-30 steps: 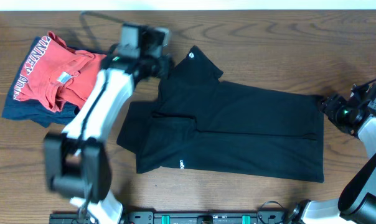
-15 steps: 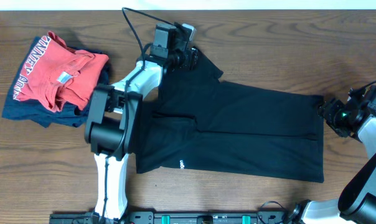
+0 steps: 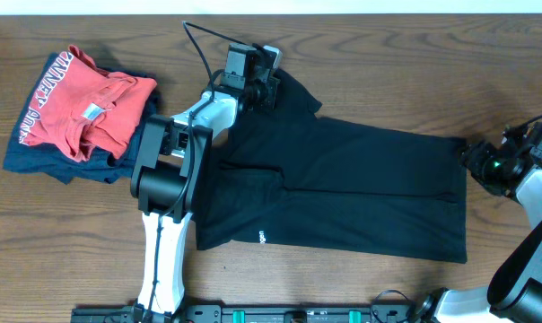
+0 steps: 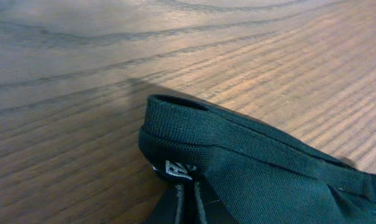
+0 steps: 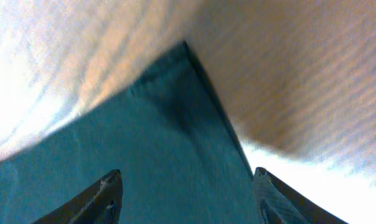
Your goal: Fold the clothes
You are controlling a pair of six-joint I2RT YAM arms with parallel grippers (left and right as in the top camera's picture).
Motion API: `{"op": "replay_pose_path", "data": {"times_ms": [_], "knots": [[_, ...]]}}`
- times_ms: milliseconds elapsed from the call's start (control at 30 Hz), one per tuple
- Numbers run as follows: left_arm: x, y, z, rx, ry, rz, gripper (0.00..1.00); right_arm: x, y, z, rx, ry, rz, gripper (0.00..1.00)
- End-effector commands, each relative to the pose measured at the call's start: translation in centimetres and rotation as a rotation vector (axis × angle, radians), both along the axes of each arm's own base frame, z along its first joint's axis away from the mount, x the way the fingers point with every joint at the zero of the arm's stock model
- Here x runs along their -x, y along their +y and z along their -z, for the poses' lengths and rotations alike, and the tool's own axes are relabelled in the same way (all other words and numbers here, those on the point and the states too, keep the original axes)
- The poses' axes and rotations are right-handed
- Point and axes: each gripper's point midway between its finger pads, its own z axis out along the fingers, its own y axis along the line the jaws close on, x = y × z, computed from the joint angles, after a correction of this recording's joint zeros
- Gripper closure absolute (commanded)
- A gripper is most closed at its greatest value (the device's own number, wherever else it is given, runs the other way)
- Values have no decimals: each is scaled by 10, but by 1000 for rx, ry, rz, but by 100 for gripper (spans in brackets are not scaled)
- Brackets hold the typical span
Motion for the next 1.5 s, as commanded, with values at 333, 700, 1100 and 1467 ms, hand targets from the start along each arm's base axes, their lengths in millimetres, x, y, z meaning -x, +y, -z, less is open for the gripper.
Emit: {"op": "replay_pose_path", "data": {"times_ms": [333,700,1100,1467], "knots": [[6,7,-72,85,1,-6,94,-38,-21,2,154,-109,-52,36],[25,13,-105,49,2,25,94,-56,-2,52,128,-88,-124,43],[41,40,-121,-82,29,-48,94,-61,14,40,54,-150,-184,92],[76,61,-135,-182,103,-55,94,-57,9,-26,113,-240,-172,99]]}}
